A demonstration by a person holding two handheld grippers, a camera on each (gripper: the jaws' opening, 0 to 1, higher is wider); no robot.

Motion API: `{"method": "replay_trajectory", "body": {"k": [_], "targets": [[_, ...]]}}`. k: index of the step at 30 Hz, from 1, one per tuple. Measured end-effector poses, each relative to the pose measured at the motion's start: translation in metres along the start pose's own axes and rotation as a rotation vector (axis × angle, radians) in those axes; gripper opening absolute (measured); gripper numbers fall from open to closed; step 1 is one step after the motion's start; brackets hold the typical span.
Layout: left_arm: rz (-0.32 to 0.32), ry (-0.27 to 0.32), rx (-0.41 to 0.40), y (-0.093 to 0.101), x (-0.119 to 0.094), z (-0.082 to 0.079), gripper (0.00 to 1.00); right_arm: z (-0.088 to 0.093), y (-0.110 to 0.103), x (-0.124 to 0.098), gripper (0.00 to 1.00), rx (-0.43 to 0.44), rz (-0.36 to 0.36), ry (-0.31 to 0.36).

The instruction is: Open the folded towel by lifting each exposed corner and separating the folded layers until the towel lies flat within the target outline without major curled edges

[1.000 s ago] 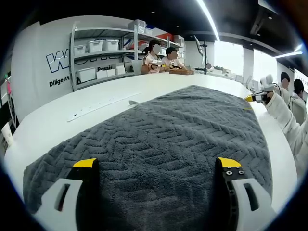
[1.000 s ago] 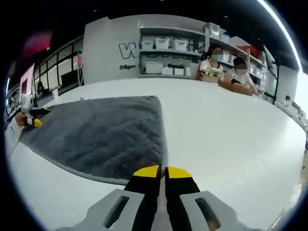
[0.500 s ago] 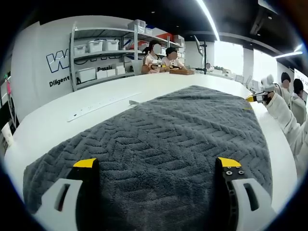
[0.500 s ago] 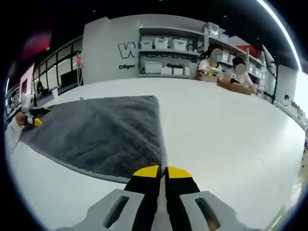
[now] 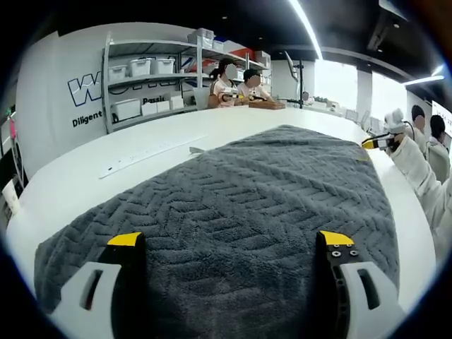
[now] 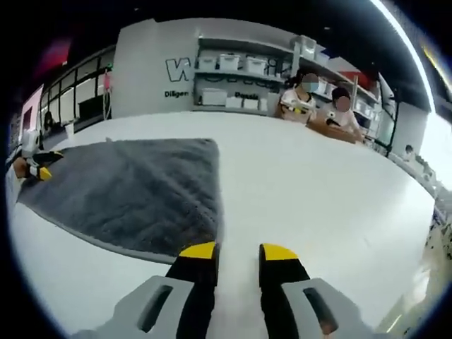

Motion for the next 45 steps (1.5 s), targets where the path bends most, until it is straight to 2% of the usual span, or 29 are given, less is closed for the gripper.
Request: {"method": "replay_trajectory", "body": {"k": [3,7,11,15,19,22,25,28,31,34,37,39,42,45], "targets": [[-0.002,-0.018,-0.006,0.001,0.000,-0.001,0.99,-0.008,0.004,-0.004,0.37,0.037,0.012,0.013],[-0.004,-0.031,-0.011,0.001,0.000,-0.001,0.98,-0.014,0.001,-0.008,0.45,0.040,0.008,0.015],[-0.009,-0.045,-0.028,0.001,-0.004,-0.003,0.95,-0.018,-0.004,-0.012,0.59,0.041,0.003,0.004],[-0.029,-0.048,-0.047,0.003,-0.010,-0.007,0.90,-0.024,-0.015,-0.016,0.65,0.037,-0.015,0.001],[-0.048,-0.017,-0.049,0.006,-0.017,-0.018,0.89,-0.030,-0.029,-0.021,0.70,0.040,-0.046,0.010],[-0.056,0.011,-0.029,0.014,-0.022,-0.029,0.86,-0.034,-0.041,-0.024,0.80,0.039,-0.067,0.021],[-0.057,0.033,0.001,0.028,-0.026,-0.038,0.84,-0.037,-0.051,-0.026,0.88,0.040,-0.097,0.031],[-0.038,0.068,-0.006,0.048,-0.030,-0.045,0.82,-0.039,-0.062,-0.027,0.95,0.036,-0.120,0.035],[-0.033,0.071,0.018,0.068,-0.034,-0.047,0.78,-0.039,-0.081,-0.031,0.97,0.023,-0.172,0.042],[-0.052,0.094,0.041,0.085,-0.040,-0.048,0.72,-0.035,-0.099,-0.034,0.99,0.032,-0.238,0.004],[-0.063,0.118,0.028,0.097,-0.047,-0.045,0.72,-0.037,-0.109,-0.036,0.99,0.032,-0.267,0.020],[-0.101,0.125,0.012,0.106,-0.055,-0.038,0.71,-0.038,-0.130,-0.043,0.99,0.001,-0.324,0.035],[-0.191,0.085,0.026,0.114,-0.066,-0.026,0.67,-0.040,-0.158,-0.057,0.99,-0.056,-0.404,0.066],[-0.204,0.084,0.012,0.125,-0.070,-0.018,0.61,-0.042,-0.187,-0.074,0.98,-0.087,-0.485,0.102]]}}
Point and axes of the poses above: the point that each gripper's makers call its tool centre point, and the gripper's own axes: x roughly forward along the fingers, y roughly to its right, z roughly out of its underside, the point moved 4 cm from there along -x, roughly backward along the fingers, and after that the axes turned 15 degrees about z, right-handed, at the moved point
